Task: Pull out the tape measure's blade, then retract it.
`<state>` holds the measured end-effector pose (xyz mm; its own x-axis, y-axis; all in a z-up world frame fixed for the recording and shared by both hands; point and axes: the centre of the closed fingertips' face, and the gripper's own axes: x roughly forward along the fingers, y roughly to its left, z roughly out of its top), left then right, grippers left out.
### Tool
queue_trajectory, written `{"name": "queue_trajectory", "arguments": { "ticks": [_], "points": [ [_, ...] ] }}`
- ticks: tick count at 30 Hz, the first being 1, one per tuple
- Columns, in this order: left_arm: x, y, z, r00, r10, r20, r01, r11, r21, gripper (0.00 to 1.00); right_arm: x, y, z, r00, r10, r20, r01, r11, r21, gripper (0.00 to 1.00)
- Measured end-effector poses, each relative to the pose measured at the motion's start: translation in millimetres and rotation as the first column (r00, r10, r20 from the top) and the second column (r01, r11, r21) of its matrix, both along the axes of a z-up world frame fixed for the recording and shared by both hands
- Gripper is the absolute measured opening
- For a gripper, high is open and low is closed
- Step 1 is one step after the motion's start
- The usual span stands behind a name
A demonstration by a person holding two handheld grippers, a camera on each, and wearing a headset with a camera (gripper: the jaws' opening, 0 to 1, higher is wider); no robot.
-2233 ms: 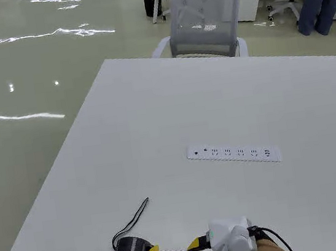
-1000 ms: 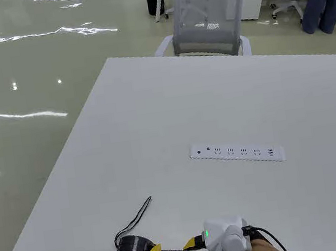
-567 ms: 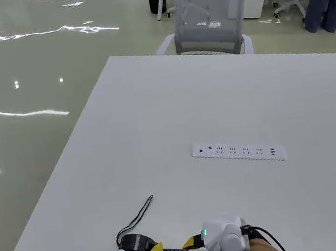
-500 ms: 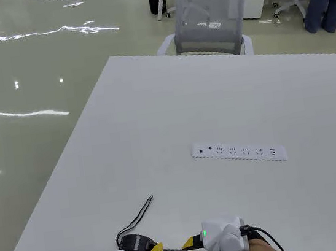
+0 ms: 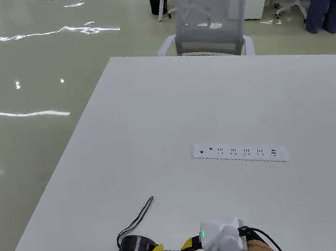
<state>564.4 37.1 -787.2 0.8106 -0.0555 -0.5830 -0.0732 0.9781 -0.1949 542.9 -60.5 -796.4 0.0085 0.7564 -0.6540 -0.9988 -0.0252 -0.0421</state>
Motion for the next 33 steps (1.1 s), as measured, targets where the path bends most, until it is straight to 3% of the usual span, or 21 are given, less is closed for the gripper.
{"name": "queue_trajectory", "arguments": {
  "ticks": [33],
  "points": [
    [-0.3,1.0,-0.9,1.000,-0.008,0.002,0.008,1.000,-0.004,0.60,-0.7,7.1,-0.1,1.000,-0.002,-0.015,0.002,1.000,0.001,0.13]
  ]
}}
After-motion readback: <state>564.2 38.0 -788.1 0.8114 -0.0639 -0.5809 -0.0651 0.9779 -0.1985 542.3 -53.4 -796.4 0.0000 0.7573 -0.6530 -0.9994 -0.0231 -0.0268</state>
